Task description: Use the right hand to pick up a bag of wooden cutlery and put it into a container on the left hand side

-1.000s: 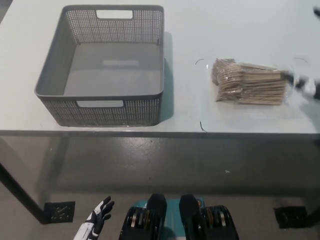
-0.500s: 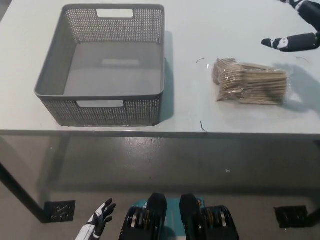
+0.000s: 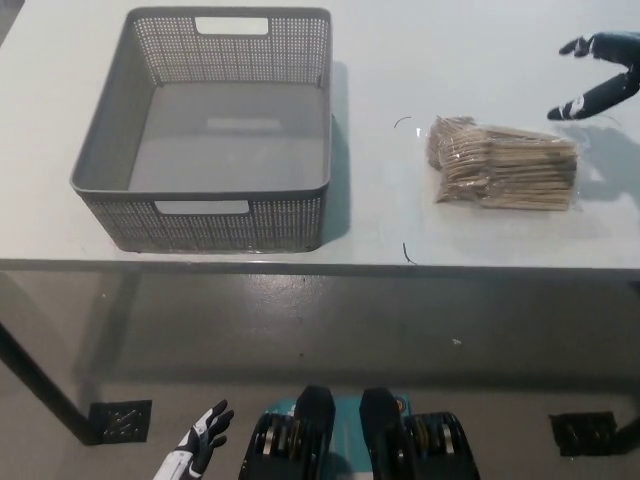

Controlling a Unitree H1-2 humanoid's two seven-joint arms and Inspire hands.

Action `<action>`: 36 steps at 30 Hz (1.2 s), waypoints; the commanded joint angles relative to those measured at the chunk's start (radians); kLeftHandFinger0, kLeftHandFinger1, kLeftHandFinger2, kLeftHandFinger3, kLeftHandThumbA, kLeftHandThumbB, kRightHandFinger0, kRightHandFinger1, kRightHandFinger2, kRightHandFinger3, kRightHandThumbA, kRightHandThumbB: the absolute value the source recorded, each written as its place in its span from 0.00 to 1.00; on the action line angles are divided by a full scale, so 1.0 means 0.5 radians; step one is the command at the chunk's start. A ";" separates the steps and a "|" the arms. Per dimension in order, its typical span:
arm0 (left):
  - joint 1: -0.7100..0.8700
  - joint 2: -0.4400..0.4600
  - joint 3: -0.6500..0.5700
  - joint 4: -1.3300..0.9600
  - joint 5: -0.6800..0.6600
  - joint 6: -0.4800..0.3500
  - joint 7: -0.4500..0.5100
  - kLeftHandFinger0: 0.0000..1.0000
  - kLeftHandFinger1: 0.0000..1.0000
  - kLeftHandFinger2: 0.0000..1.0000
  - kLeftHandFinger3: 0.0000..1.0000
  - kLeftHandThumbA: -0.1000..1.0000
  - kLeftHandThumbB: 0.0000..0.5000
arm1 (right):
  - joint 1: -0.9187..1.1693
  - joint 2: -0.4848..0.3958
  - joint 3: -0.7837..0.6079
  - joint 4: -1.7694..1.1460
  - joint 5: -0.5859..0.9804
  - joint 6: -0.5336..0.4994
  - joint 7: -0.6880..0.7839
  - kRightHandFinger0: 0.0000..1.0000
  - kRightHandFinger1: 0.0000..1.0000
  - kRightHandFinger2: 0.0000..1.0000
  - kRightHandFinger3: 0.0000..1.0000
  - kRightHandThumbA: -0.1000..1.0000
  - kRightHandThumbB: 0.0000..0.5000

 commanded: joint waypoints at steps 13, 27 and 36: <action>-0.084 0.033 0.002 0.031 -0.041 -0.076 -0.071 1.00 1.00 1.00 1.00 1.00 0.86 | -0.195 0.048 -0.040 0.032 -0.017 -0.154 0.252 1.00 1.00 1.00 1.00 0.76 1.00; -0.096 0.036 0.011 0.022 -0.054 -0.076 -0.088 1.00 1.00 1.00 1.00 1.00 0.84 | -0.244 0.223 -0.017 0.372 -0.069 -0.285 0.162 1.00 1.00 1.00 1.00 0.68 1.00; -0.082 0.042 0.019 0.003 -0.042 -0.076 -0.068 1.00 1.00 1.00 1.00 1.00 0.83 | -0.236 0.360 0.056 0.738 -0.155 -0.438 0.013 1.00 1.00 1.00 1.00 0.67 1.00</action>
